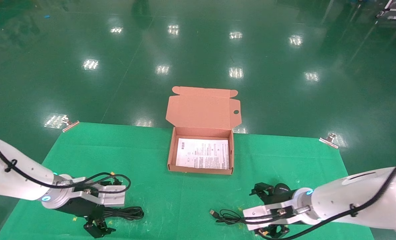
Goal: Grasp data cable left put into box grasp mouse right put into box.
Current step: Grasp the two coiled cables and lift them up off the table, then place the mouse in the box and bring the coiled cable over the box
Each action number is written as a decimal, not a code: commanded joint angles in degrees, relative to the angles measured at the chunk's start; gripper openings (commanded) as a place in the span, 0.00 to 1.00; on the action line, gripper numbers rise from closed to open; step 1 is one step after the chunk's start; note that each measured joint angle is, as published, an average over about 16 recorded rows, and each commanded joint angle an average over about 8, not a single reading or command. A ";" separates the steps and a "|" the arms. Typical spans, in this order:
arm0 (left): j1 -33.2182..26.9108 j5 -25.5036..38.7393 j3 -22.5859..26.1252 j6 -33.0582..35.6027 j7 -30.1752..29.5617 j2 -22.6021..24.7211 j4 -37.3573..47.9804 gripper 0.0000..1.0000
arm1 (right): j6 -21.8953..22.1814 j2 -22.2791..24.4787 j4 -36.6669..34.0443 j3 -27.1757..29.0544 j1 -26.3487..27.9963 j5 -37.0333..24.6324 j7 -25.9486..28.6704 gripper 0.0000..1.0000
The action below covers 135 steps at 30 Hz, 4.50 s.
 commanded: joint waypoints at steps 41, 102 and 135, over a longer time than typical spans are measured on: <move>-5.03 -2.26 -1.56 -8.64 14.30 8.04 31.71 0.00 | 10.13 -8.25 -17.19 0.19 -1.30 1.28 -5.45 0.00; -10.68 10.96 -4.59 -24.44 -4.23 1.44 -11.05 0.00 | 19.27 -8.62 -8.75 10.79 23.74 -3.78 6.00 0.00; -13.23 22.52 -4.30 -29.60 -11.52 5.30 -5.38 0.00 | 27.55 -19.69 -28.19 4.39 29.61 12.30 -10.03 0.00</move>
